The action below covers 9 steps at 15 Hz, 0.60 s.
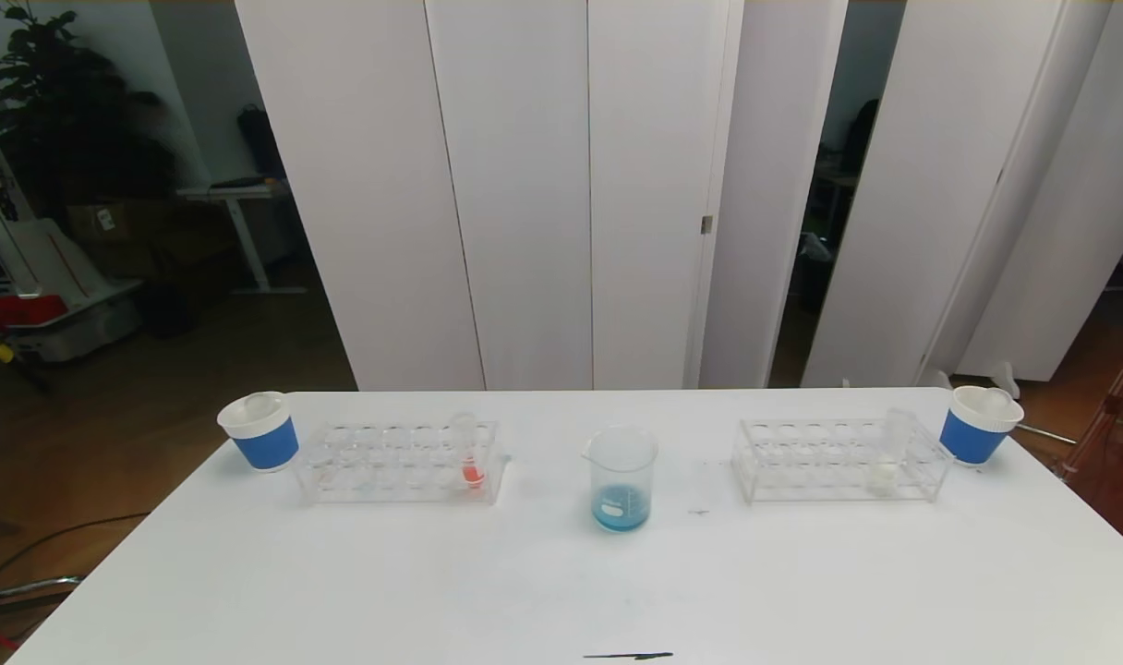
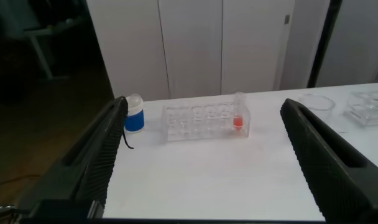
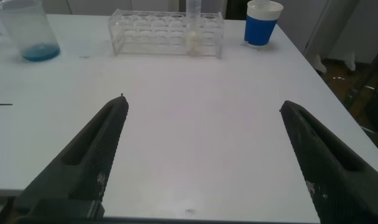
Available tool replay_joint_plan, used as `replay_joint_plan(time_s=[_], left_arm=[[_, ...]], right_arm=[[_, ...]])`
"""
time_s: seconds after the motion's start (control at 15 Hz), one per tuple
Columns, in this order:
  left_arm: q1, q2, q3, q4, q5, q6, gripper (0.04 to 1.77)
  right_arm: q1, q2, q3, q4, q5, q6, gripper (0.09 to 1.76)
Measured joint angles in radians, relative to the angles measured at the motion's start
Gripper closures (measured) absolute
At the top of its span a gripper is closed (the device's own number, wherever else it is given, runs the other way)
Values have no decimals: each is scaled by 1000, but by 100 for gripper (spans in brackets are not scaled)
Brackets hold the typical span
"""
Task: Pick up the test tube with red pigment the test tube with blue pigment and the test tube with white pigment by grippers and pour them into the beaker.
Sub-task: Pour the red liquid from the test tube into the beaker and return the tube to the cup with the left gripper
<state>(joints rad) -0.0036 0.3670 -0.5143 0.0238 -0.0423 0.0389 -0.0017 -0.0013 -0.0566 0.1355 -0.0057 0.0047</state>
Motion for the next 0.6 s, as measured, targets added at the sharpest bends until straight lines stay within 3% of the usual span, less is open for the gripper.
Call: replay_joint_plan(time_s=[0.33,0.6], left_arm=[[-9,311,-108,-146,-13,-50,6],[-75,563,-151,-269,-6,-82,6]], right_arm=[[0,0,0,0,1,0,10],[0,0,0,0,0,0,10]])
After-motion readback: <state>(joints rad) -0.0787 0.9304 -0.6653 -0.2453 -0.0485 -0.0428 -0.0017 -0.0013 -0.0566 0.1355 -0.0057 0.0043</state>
